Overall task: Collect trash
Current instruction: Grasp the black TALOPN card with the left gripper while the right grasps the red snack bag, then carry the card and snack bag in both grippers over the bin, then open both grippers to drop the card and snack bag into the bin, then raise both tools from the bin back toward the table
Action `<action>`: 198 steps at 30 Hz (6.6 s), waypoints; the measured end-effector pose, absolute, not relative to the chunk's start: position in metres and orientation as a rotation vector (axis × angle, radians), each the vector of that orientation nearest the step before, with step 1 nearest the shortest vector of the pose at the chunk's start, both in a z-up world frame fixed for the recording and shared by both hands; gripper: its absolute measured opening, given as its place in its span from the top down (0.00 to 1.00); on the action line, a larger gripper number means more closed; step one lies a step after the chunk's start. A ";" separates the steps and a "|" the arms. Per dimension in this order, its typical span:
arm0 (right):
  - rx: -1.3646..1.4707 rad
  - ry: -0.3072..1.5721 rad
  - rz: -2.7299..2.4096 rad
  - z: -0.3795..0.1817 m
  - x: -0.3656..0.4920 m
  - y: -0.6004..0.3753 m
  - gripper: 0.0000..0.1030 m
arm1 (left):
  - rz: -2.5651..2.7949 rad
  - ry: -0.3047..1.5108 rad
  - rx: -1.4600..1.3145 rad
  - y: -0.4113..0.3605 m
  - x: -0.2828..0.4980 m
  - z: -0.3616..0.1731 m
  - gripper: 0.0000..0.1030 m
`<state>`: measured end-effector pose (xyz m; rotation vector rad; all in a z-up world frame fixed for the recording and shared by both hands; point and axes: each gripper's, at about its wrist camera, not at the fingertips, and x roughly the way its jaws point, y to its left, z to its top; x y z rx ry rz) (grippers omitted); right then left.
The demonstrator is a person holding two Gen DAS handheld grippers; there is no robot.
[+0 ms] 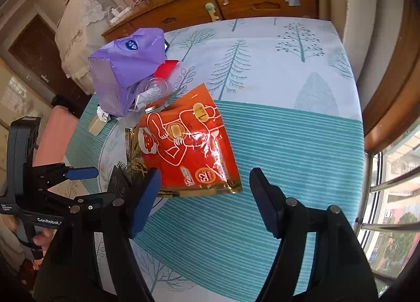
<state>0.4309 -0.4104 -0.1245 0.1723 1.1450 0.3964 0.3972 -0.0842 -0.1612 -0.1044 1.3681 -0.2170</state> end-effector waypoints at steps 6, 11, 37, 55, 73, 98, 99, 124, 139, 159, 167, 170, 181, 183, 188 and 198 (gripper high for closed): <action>0.093 1.155 0.455 -0.140 0.457 -0.390 0.30 | -0.256 1.395 -0.099 -0.091 0.400 -0.169 0.18; 0.068 1.151 0.518 -0.149 0.470 -0.380 0.26 | -0.268 1.405 -0.103 -0.094 0.404 -0.172 0.18; 0.089 1.174 0.563 -0.152 0.453 -0.372 0.77 | -0.188 1.433 -0.031 -0.132 0.405 -0.181 0.28; 0.149 1.087 0.456 -0.081 0.363 -0.382 0.79 | -0.180 1.282 -0.136 -0.077 0.331 -0.096 0.28; 0.194 0.982 0.223 -0.023 0.079 -0.264 0.80 | -0.363 1.190 -0.065 0.040 0.105 -0.051 0.28; 0.198 1.306 -0.057 -0.257 -0.111 -0.198 0.80 | -0.329 1.477 -0.068 0.024 -0.015 -0.328 0.28; 0.202 1.321 -0.062 -0.278 -0.111 -0.199 0.80 | -0.318 1.479 -0.065 0.022 -0.013 -0.347 0.28; 0.196 1.351 -0.025 -0.581 -0.047 -0.213 0.47 | -0.241 1.517 -0.090 0.004 0.038 -0.619 0.25; 0.192 1.322 -0.051 -0.554 -0.056 -0.217 0.46 | -0.232 1.480 -0.086 0.015 0.035 -0.582 0.17; 0.232 1.240 -0.053 -0.259 -0.080 -0.202 0.46 | -0.279 1.357 -0.127 0.049 -0.017 -0.257 0.17; 0.207 1.147 -0.036 -0.146 -0.084 -0.183 0.46 | -0.356 1.217 -0.075 0.047 -0.027 -0.132 0.17; 0.209 1.110 -0.044 -0.105 -0.082 -0.180 0.46 | -0.375 1.165 -0.063 0.048 -0.030 -0.088 0.17; 0.153 0.898 -0.083 0.048 -0.070 -0.175 0.46 | -0.383 0.992 -0.038 0.069 -0.021 0.055 0.17; 0.143 0.849 -0.088 0.074 -0.064 -0.172 0.45 | -0.381 0.962 -0.039 0.075 -0.018 0.077 0.17; 0.126 0.752 -0.089 0.125 -0.046 -0.165 0.45 | -0.368 0.896 -0.040 0.090 0.001 0.114 0.17; 0.130 0.708 -0.023 0.155 0.035 -0.167 0.45 | -0.227 0.861 -0.020 0.106 0.081 0.128 0.17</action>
